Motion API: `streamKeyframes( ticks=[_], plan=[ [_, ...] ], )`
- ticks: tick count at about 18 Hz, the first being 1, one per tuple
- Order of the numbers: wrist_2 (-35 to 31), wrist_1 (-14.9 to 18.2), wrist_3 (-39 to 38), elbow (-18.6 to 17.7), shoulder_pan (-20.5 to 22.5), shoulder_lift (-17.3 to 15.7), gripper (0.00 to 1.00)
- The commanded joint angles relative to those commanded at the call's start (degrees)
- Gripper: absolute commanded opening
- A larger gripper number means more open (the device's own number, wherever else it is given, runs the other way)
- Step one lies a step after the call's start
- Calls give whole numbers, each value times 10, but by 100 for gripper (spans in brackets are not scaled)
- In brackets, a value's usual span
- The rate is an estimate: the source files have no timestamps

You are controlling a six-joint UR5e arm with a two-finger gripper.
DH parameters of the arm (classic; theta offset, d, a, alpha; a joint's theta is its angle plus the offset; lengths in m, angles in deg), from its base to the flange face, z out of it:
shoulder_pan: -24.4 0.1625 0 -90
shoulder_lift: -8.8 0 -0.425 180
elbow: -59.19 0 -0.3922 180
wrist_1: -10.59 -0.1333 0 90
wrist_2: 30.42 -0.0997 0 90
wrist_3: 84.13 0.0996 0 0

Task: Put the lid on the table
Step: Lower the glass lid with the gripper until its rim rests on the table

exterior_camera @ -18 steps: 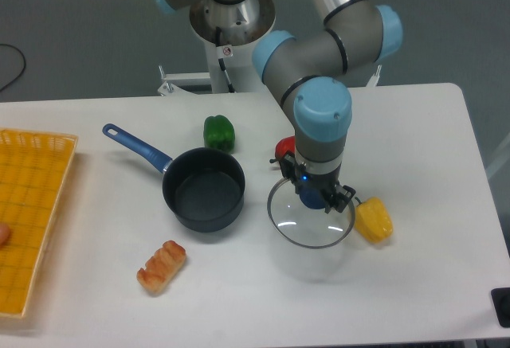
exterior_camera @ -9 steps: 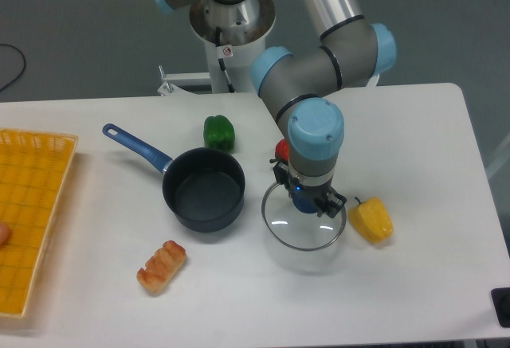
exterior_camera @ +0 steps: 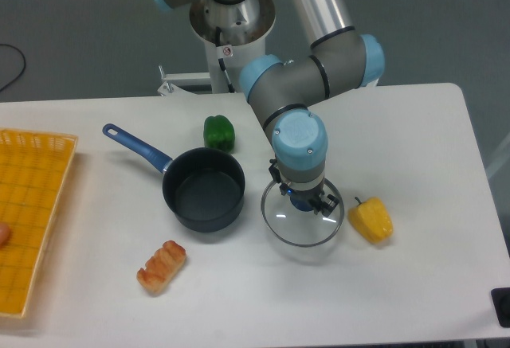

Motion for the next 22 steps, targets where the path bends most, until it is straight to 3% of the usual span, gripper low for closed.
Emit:
streamKeyframes(
  ticks=[5, 22],
  plan=[
    [-9, -15, -9, -1, -1, 8, 40],
    [-26, -19, -11, -7, -16, 26, 40]
  ],
)
